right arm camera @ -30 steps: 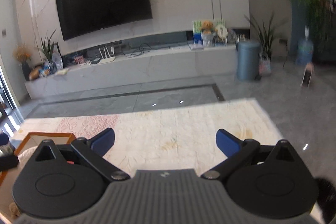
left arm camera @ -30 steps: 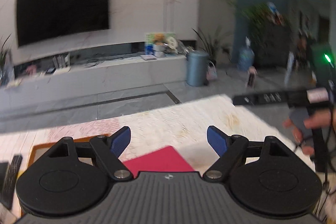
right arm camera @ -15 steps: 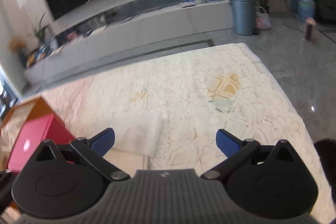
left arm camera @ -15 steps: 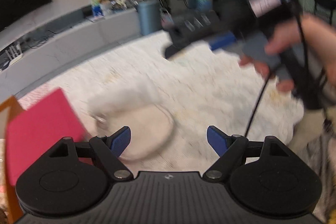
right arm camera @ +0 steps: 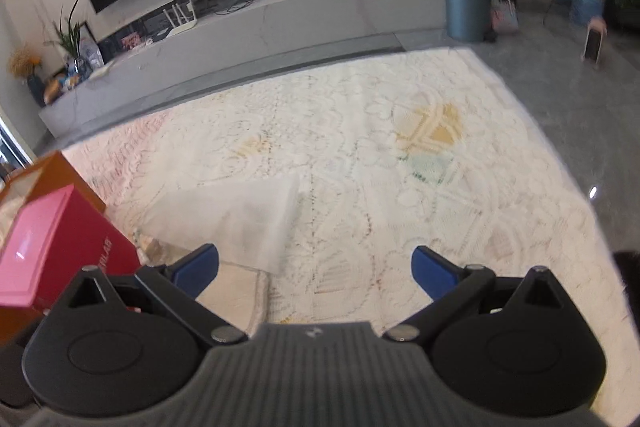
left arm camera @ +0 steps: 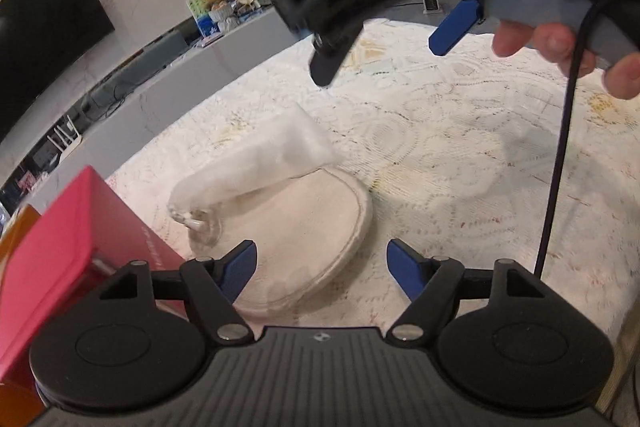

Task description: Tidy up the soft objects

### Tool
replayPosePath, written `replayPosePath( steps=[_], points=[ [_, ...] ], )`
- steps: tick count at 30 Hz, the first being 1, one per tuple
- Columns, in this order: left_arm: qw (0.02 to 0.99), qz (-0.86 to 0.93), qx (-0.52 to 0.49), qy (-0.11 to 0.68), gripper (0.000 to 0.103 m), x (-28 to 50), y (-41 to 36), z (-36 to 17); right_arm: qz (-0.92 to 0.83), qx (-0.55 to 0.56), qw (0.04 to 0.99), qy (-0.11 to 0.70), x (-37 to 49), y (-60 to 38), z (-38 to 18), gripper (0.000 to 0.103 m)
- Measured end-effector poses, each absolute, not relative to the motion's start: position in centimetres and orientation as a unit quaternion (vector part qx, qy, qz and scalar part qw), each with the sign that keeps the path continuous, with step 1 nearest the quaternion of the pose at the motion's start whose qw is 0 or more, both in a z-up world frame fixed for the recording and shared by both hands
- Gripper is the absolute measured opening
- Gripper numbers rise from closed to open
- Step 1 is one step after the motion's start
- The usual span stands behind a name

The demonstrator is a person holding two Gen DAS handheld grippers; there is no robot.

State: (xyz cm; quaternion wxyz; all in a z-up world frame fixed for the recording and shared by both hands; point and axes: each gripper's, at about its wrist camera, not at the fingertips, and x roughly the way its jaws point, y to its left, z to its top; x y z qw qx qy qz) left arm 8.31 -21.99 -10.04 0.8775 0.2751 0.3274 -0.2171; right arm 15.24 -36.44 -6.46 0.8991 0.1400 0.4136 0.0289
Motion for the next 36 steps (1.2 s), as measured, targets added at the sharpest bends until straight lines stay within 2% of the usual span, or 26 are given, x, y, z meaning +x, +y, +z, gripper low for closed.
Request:
replayPosePath(
  steps=[2,9,10,11,12,14,16,18,20,24,30,31,34,36],
  points=[
    [0.878,-0.189,0.303,0.32,0.08,8.6,-22.7,-10.8,0.037,0.167,0.896,0.41,15.3,-37.0,-6.5,0.101],
    [0.887,-0.153,0.329,0.286,0.083,8.4,-23.2,-11.9,0.03,0.136,0.895,0.423,15.8,-36.3,-7.2,0.101],
    [0.889,-0.156,0.323,0.285,0.079,8.4,-23.1,-11.9,0.032,0.133,0.896,0.423,15.9,-36.1,-7.4,0.101],
    [0.89,-0.165,0.311,0.29,0.065,8.5,-22.8,-11.8,0.037,0.125,0.9,0.417,16.0,-35.8,-7.4,0.101],
    [0.892,-0.174,0.293,0.295,0.057,8.7,-22.5,-11.8,0.045,0.114,0.906,0.405,16.0,-35.4,-7.4,0.101],
    [0.899,-0.176,0.273,0.294,0.057,8.6,-22.0,-11.8,0.063,0.096,0.915,0.386,16.3,-34.5,-7.2,0.101],
    [0.9,-0.185,0.266,0.292,0.047,8.4,-21.9,-11.8,0.081,0.088,0.923,0.365,16.7,-33.4,-7.1,0.101],
    [0.896,-0.202,0.266,0.292,0.026,8.1,-22.0,-11.9,0.101,0.089,0.927,0.351,17.3,-32.3,-7.3,0.101],
    [0.893,-0.209,0.275,0.29,0.022,7.7,-22.3,-11.9,0.114,0.059,0.922,0.364,18.2,-30.7,-7.9,0.101],
    [0.883,-0.223,0.299,0.283,0.012,6.9,-22.3,-12.0,0.126,-0.08,0.921,0.36,18.7,-26.9,-9.7,0.101],
    [0.88,-0.229,0.287,0.301,0.009,7.2,-22.0,-11.7,0.137,-0.084,0.906,0.391,21.5,-26.0,-11.8,0.1],
    [0.88,-0.23,0.286,0.301,0.009,7.1,-22.0,-11.7,0.135,-0.082,0.904,0.396,21.8,-26.0,-12.1,0.099],
    [0.88,-0.229,0.285,0.303,0.009,6.9,-21.8,-11.6,0.129,-0.065,0.895,0.421,22.4,-26.5,-12.8,0.085],
    [0.88,-0.23,0.284,0.304,0.009,6.8,-21.8,-11.6,0.143,-0.036,0.895,0.42,22.4,-27.2,-12.6,0.069]
  ],
)
